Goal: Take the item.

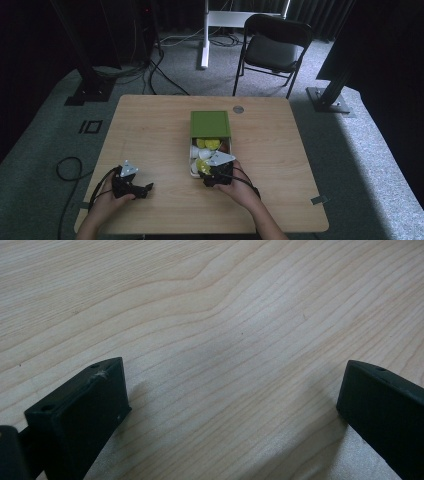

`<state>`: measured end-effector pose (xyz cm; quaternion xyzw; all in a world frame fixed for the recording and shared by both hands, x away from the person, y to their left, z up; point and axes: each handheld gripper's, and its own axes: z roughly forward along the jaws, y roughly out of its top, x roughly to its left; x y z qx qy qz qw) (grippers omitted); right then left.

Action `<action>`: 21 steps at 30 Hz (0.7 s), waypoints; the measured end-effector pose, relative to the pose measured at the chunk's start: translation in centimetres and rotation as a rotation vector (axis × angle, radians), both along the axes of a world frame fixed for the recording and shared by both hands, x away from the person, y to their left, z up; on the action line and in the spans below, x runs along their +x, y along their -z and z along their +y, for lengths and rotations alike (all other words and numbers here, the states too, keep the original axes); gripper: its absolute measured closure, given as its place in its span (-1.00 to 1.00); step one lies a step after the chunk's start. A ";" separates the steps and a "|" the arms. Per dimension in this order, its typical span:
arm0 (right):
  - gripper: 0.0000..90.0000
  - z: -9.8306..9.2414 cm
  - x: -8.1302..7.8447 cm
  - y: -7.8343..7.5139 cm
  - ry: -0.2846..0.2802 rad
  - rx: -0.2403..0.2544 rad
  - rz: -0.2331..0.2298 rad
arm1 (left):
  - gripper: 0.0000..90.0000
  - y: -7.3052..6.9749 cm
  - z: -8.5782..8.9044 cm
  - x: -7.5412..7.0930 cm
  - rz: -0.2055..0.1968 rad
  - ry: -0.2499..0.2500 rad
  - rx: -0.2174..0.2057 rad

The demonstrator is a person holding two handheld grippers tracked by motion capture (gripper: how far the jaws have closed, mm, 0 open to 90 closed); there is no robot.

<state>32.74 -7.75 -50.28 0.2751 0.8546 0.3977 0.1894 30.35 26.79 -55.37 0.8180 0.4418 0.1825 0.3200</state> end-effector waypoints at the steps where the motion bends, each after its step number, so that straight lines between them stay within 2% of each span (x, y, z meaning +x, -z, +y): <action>1: -0.19 0.0 0.0 0.0 0.003 0.001 -0.003 | -0.98 0.0 0.0 0.0 0.000 0.000 0.000; 9: -0.15 -0.1 0.0 -0.3 -0.003 -0.027 0.000 | -0.98 0.0 0.0 0.0 0.001 0.000 0.001; 21: -0.15 -0.4 0.2 -2.3 0.012 0.016 -0.015 | -0.98 0.0 0.0 0.0 0.000 0.000 0.000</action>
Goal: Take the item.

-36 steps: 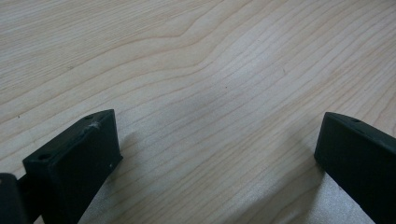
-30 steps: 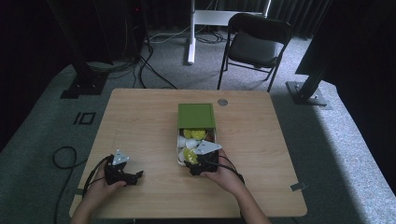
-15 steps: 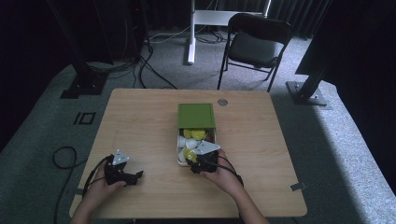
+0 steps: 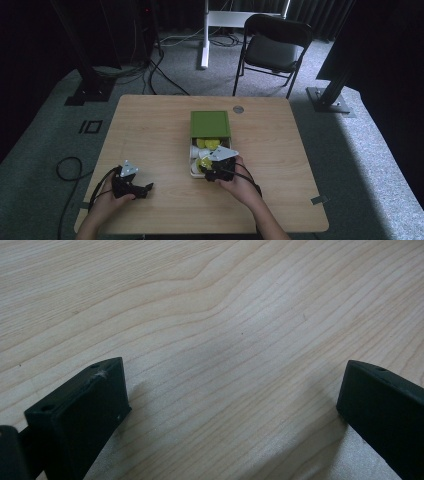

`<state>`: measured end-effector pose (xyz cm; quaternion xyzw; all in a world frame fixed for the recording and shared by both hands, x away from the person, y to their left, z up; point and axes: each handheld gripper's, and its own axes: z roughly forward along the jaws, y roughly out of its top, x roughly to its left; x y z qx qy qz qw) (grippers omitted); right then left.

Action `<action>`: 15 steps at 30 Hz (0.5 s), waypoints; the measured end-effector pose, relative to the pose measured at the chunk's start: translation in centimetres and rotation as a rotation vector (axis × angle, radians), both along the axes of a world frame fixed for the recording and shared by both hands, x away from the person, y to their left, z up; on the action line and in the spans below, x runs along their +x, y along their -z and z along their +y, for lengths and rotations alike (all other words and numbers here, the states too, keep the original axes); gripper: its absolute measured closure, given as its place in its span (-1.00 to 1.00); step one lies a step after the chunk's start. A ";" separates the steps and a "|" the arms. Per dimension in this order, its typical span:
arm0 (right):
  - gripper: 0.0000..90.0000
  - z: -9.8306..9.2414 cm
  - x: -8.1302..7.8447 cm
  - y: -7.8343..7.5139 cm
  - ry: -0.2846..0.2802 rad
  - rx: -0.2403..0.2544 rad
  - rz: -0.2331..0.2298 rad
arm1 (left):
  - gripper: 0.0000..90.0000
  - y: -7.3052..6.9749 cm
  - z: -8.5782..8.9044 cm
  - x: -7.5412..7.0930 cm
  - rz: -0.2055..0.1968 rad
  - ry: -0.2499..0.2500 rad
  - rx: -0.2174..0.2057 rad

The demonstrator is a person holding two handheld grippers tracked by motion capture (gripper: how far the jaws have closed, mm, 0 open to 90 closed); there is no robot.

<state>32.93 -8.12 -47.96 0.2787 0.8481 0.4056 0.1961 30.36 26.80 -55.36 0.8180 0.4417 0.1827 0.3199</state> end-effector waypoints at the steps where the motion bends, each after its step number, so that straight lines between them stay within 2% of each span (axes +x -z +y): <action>1: -0.15 0.0 0.1 -0.2 0.001 0.003 -0.004 | -0.98 0.0 0.0 0.0 0.000 0.000 0.000; 7: -0.15 -0.4 0.2 -1.5 0.004 0.037 -0.021 | -0.98 0.0 0.0 0.0 0.002 0.000 0.000; 15: -0.15 -1.4 0.8 -3.7 0.033 0.065 -0.074 | -0.98 0.0 0.0 0.0 0.000 -0.001 -0.001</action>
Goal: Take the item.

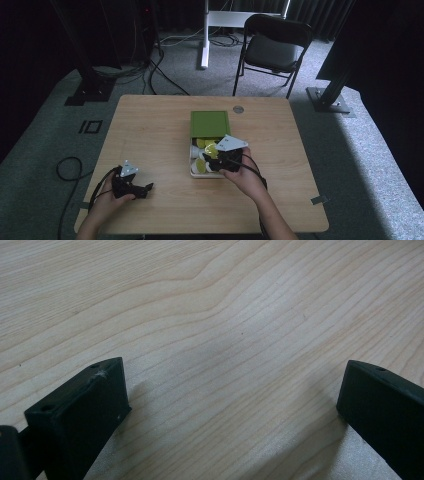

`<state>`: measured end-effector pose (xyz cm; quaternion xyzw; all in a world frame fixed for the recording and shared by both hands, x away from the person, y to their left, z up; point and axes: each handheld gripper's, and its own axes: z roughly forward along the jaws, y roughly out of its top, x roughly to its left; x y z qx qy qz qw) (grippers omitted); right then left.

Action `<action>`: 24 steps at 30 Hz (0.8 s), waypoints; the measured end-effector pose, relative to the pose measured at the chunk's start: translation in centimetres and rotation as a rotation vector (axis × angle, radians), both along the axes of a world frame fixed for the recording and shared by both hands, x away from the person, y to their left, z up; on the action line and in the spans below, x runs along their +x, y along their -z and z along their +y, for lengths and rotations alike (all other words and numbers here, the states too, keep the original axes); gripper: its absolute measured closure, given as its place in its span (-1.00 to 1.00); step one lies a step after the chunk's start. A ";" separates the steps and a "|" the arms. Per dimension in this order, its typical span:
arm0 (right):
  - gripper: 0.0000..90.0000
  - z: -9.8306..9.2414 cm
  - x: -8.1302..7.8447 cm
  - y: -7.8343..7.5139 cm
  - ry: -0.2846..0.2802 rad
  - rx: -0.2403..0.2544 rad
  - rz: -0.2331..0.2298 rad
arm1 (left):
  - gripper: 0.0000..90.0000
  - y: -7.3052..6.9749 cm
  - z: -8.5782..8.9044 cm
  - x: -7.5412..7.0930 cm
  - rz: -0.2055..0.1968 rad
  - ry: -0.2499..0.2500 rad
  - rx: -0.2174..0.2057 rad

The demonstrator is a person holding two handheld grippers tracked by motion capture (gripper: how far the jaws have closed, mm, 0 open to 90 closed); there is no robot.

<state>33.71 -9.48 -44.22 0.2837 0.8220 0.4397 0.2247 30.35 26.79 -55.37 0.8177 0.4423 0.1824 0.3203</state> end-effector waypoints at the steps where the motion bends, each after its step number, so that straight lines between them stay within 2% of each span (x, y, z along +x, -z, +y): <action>1: -0.15 -0.2 0.1 -0.3 0.006 0.004 -0.008 | -0.98 0.0 0.0 0.0 0.000 0.000 0.000; 7: -0.15 -1.6 0.5 -1.5 0.051 0.022 -0.043 | -0.98 0.0 0.0 0.0 0.002 0.001 0.001; 10: -0.15 -2.1 0.6 -1.7 0.067 0.034 -0.044 | -0.98 0.0 0.0 0.0 0.002 0.001 0.001; 12: -0.15 -3.3 0.8 -1.9 0.106 0.045 -0.055 | -0.98 0.0 0.0 0.0 0.001 0.001 0.001; 18: -0.15 -5.3 1.2 -1.8 0.169 0.046 -0.072 | -0.98 0.0 0.0 0.0 -0.001 0.001 0.001; 24: -0.14 -7.2 1.5 -1.1 0.221 0.039 -0.061 | -0.98 0.0 0.0 0.0 0.001 0.001 0.001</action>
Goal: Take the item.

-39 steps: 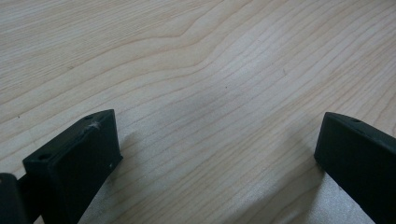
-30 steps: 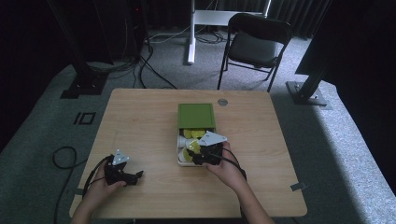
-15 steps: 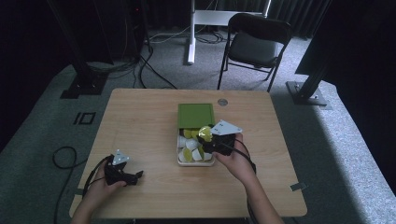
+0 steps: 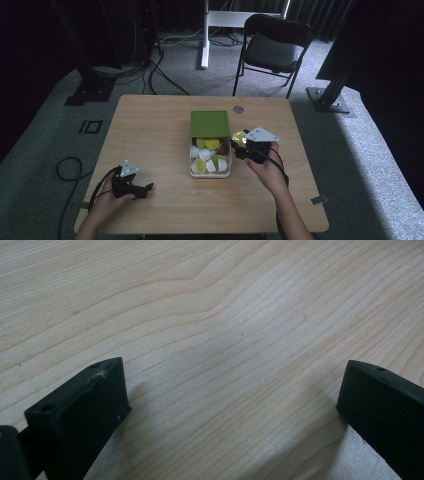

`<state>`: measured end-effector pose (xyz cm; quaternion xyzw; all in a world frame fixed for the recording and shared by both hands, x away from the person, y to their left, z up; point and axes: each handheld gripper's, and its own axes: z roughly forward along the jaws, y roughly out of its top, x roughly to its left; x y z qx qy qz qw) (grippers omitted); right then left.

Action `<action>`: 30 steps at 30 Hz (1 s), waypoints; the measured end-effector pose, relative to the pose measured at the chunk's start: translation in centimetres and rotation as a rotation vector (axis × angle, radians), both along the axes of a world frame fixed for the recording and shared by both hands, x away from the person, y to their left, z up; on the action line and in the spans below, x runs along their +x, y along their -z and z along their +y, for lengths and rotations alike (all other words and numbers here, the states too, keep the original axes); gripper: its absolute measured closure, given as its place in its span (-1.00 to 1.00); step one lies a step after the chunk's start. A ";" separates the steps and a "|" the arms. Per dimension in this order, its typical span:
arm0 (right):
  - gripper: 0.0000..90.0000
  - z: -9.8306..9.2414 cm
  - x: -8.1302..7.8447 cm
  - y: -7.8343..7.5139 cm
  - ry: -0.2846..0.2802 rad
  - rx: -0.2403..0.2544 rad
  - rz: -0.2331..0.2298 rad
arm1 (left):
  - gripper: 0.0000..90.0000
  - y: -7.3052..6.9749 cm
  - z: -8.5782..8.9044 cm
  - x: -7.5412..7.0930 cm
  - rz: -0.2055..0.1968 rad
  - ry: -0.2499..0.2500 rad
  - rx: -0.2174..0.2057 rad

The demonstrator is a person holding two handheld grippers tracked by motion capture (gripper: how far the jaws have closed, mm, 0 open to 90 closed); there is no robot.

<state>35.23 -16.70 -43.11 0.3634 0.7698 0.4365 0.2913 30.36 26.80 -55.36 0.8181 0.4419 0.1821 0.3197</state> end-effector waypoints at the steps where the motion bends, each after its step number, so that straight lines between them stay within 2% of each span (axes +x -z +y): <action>1: -0.15 -0.3 0.1 0.2 0.008 -0.003 0.004 | -0.98 0.0 0.0 0.0 -0.001 0.000 0.001; 7: -0.15 -2.2 0.5 1.4 0.054 -0.011 0.032 | -0.98 0.0 0.0 0.0 0.000 0.001 0.001; 16: -0.14 -4.1 1.3 4.2 0.110 -0.016 0.075 | -0.98 0.0 0.0 0.0 0.000 0.000 0.000; 23: -0.14 -5.3 2.4 6.4 0.152 0.002 0.090 | -0.98 0.0 0.0 0.0 0.000 0.000 0.000; 30: -0.15 -6.0 3.9 8.8 0.203 -0.015 0.123 | -0.98 0.0 0.0 0.0 0.000 0.000 0.000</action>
